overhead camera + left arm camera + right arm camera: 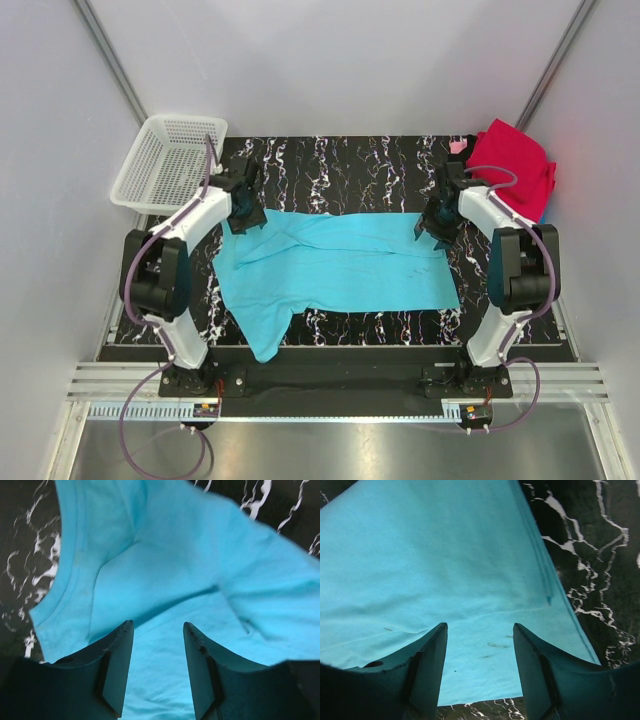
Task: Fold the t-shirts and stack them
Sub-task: Fold the tshirt
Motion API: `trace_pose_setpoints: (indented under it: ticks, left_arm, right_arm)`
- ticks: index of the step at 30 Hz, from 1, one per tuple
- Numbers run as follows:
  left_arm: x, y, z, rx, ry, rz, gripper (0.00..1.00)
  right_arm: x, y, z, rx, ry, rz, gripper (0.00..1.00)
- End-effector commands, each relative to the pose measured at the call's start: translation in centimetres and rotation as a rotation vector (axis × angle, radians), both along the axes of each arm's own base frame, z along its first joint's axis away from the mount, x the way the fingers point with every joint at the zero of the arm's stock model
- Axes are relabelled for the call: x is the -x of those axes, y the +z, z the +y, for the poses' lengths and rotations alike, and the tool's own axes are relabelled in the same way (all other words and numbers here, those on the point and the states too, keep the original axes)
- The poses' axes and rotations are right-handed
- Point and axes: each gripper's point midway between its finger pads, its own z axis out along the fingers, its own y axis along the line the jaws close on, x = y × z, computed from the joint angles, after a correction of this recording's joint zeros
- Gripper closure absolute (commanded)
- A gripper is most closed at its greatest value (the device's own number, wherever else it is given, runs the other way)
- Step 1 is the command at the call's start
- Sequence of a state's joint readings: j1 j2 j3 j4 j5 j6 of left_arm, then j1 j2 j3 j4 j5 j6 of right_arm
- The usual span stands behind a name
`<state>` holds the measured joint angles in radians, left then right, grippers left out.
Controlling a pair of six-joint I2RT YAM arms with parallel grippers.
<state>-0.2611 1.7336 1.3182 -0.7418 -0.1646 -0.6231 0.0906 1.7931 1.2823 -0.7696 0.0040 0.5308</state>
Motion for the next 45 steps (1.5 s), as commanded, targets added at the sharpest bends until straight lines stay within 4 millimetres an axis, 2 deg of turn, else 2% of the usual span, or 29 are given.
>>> trace_pose_setpoints:
  ticks: [1,3,5,6,8,9,14,15,17,18,20,23,24,27,30,33,37,45]
  left_arm:
    - [-3.5,0.8,-0.3,-0.023,-0.002,-0.073,0.50]
    - [-4.8,1.6,0.4,-0.059,0.036,-0.104,0.47]
    - [-5.6,1.4,0.8,-0.073,0.064,-0.106,0.46]
    - [-6.3,2.0,0.6,-0.065,0.063,-0.124,0.45]
    - [-6.9,1.1,0.4,-0.070,0.043,-0.099,0.46]
    - [-7.4,1.3,0.0,-0.057,0.032,-0.102,0.46]
    - [-7.6,0.4,-0.6,-0.045,-0.025,-0.073,0.46]
    - [-7.6,0.3,-0.8,-0.037,-0.037,-0.068,0.46]
    - [-7.5,0.0,-0.7,-0.048,-0.050,-0.060,0.45]
    - [-7.5,-0.2,-0.8,-0.044,-0.053,-0.051,0.45]
    - [-7.3,-0.4,-1.0,-0.033,-0.058,-0.041,0.44]
    - [-6.9,-0.7,-0.5,-0.053,-0.039,-0.014,0.42]
    - [-6.9,-0.6,-0.2,-0.067,-0.030,-0.016,0.41]
    - [-6.7,-0.4,0.3,-0.087,-0.017,-0.012,0.40]
    - [-6.7,-0.1,0.4,-0.094,-0.009,-0.013,0.39]
    - [-6.7,-0.2,0.3,-0.093,-0.014,-0.004,0.39]
    - [-7.2,-1.3,-0.2,-0.074,-0.013,0.017,0.40]
    - [-10.0,-2.9,-2.2,0.048,0.033,0.024,0.58]
  right_arm:
    - [-2.0,0.7,2.2,-0.053,0.061,-0.068,0.38]
    - [-2.6,0.6,3.6,-0.097,0.096,-0.088,0.38]
    - [-3.2,0.4,4.8,-0.148,0.119,-0.098,0.38]
    - [-3.5,-0.2,5.7,-0.194,0.142,-0.091,0.39]
    - [-4.6,-0.1,6.6,-0.223,0.166,-0.103,0.39]
    - [-4.8,-1.0,6.9,-0.235,0.170,-0.079,0.39]
    - [-6.5,-1.7,7.0,-0.226,0.155,-0.073,0.39]
    - [-6.2,-2.6,6.8,-0.217,0.148,-0.038,0.39]
    - [-6.4,-2.9,6.8,-0.205,0.145,-0.013,0.39]
    - [-5.9,-3.9,6.4,-0.183,0.130,0.027,0.39]
    - [-5.7,-4.4,5.8,-0.151,0.112,0.053,0.39]
    - [-4.5,-5.7,3.3,-0.013,0.077,0.125,0.38]
    - [-3.9,-6.1,1.5,0.080,0.060,0.159,0.38]
    - [-2.7,-6.4,-1.3,0.232,0.029,0.215,0.37]
    - [-2.0,-6.5,-3.2,0.318,0.004,0.257,0.36]
    - [-1.6,-6.6,-3.9,0.349,0.009,0.284,0.36]
    - [-1.8,-6.2,-3.7,0.340,0.014,0.269,0.36]
    - [-2.3,-5.3,-2.9,0.294,0.035,0.234,0.36]
